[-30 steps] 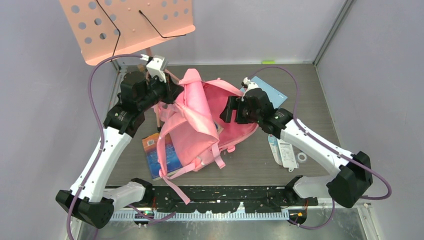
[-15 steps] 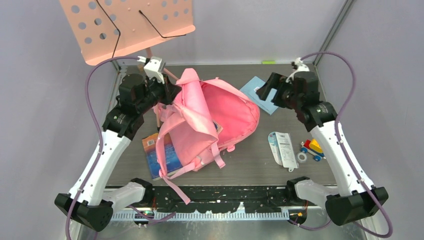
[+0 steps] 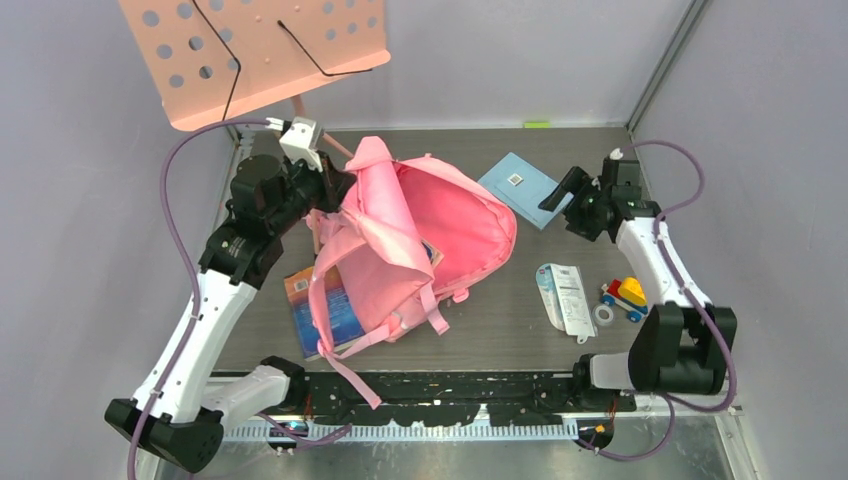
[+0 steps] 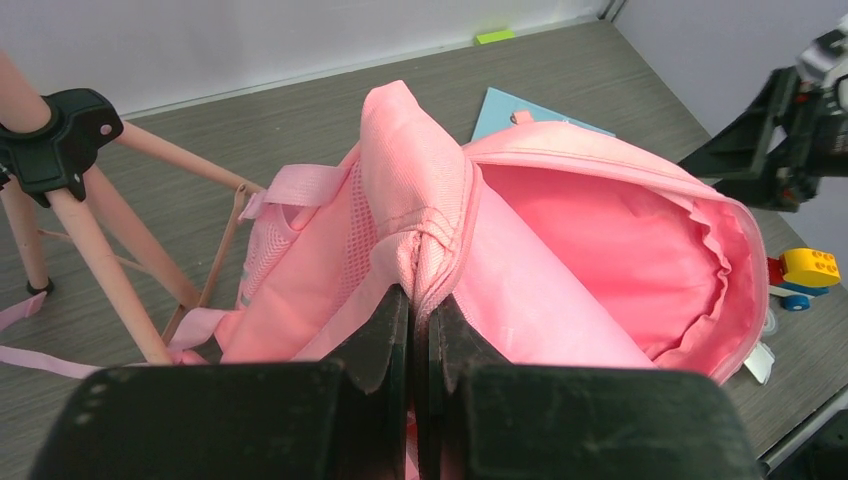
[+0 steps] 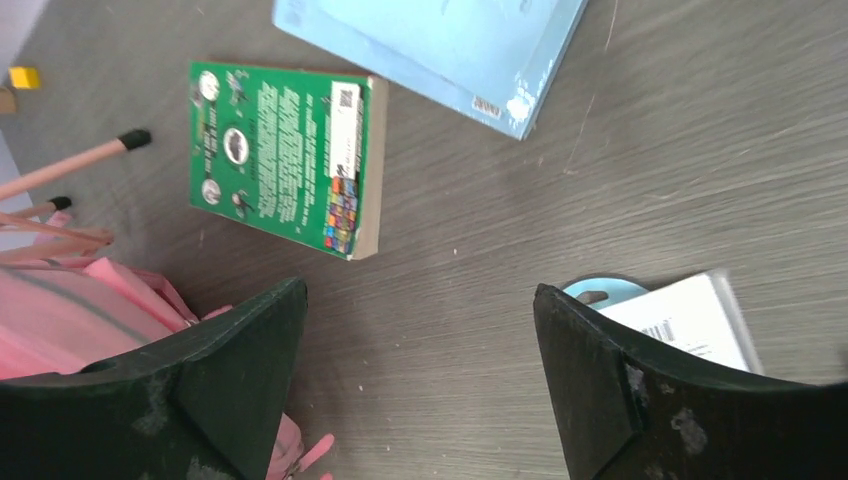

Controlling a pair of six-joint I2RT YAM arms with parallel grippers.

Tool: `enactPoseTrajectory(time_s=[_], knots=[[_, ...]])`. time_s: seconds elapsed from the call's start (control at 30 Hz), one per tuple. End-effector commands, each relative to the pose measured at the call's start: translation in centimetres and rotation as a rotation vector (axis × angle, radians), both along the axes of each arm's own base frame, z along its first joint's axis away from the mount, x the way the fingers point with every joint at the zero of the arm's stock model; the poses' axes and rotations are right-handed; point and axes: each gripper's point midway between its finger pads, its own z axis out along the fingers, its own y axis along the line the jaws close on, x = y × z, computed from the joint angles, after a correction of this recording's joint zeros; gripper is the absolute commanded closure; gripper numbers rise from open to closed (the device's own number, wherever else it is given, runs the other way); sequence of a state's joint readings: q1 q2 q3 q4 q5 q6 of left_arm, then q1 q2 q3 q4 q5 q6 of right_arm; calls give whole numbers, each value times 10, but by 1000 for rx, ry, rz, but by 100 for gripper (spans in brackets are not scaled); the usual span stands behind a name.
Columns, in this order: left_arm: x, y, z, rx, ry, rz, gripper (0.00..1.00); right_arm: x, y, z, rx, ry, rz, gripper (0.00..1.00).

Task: Pack the student bag
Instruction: Place the book in the student bag, then move the book to the center of the board.

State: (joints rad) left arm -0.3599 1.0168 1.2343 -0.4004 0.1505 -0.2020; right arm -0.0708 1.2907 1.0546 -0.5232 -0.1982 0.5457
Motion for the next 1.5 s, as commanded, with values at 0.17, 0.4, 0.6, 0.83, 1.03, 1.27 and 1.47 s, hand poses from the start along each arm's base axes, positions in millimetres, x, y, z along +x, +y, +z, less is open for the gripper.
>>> enactPoseTrajectory(time_s=[0.17, 0.4, 0.6, 0.83, 1.03, 1.27, 1.47], knots=[[4, 15, 36, -13, -143, 52, 100, 32, 55, -49, 17, 13, 182, 12], [-2, 15, 43, -27, -173, 39, 100, 58, 93, -76, 42, 44, 317, 12], [-7, 14, 50, -39, -192, 19, 100, 68, 127, -82, -30, -7, 504, 12], [-12, 13, 55, -51, -207, 2, 100, 59, 137, -106, -229, 56, 649, 12], [-11, 12, 55, -59, -202, -6, 100, 56, 146, -119, -399, 82, 740, 12], [-12, 11, 56, -61, -202, -12, 100, 59, 142, -126, -588, 101, 778, 13], [-11, 12, 55, -61, -200, -12, 100, 57, 144, -132, -711, 97, 824, 14]])
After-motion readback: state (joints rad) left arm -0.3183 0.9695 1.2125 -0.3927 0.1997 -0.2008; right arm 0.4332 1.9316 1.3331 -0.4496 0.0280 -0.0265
